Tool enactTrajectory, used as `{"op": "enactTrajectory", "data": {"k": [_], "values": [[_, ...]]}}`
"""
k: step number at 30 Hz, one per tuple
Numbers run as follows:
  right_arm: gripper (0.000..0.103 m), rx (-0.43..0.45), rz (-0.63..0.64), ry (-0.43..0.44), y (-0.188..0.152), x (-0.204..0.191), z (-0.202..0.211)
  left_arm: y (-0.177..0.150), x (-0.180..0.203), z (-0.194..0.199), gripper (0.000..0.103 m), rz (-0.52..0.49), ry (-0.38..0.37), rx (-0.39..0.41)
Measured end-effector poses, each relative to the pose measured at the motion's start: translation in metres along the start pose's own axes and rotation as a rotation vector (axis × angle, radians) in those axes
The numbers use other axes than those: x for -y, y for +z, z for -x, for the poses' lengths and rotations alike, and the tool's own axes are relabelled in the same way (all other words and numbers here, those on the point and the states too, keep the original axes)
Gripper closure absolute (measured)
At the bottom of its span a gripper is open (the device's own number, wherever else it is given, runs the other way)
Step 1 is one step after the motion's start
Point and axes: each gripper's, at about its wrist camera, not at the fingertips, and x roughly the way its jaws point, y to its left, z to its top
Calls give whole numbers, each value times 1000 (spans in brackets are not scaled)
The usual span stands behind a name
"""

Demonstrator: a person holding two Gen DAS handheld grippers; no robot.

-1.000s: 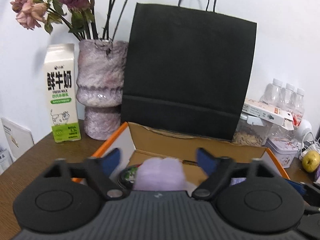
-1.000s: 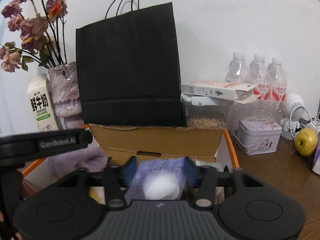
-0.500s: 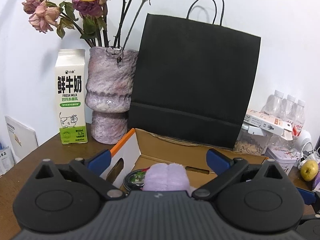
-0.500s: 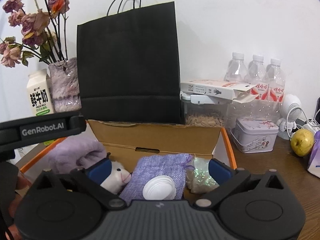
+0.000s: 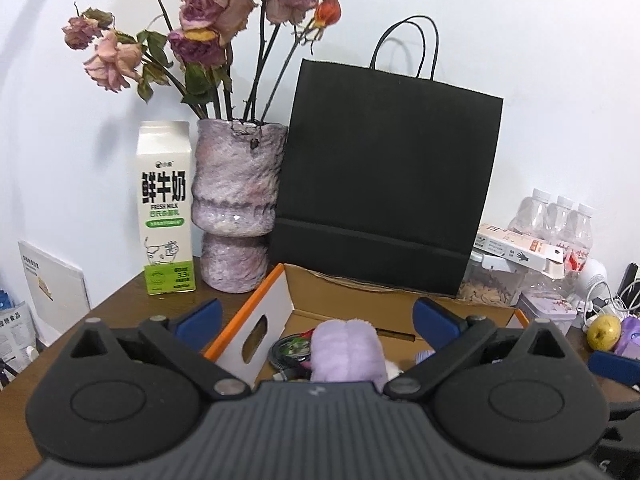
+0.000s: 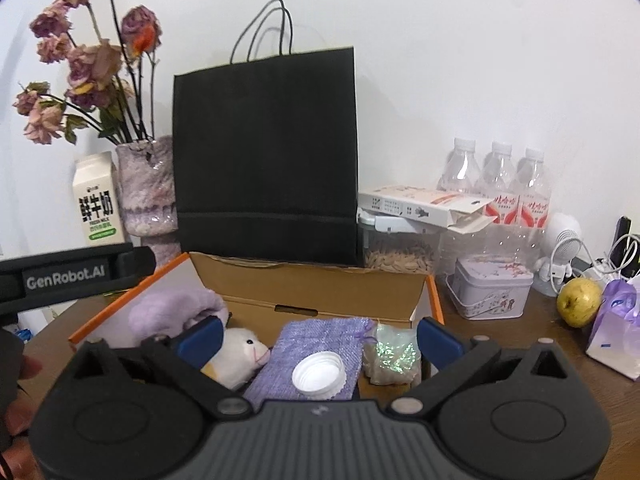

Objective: Organize objects
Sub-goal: 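Lower the towel and cap into the box and open both grippers, then withdraw both grippers from the box toward the white tissue and wooden block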

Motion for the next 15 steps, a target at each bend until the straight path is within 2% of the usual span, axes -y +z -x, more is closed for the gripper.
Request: {"op": "enactTrajectory", "data": {"k": [15], "values": [[0,-1,47,1,-22,-2,59,-19,-4,58,0,-58,-40,-11]]}}
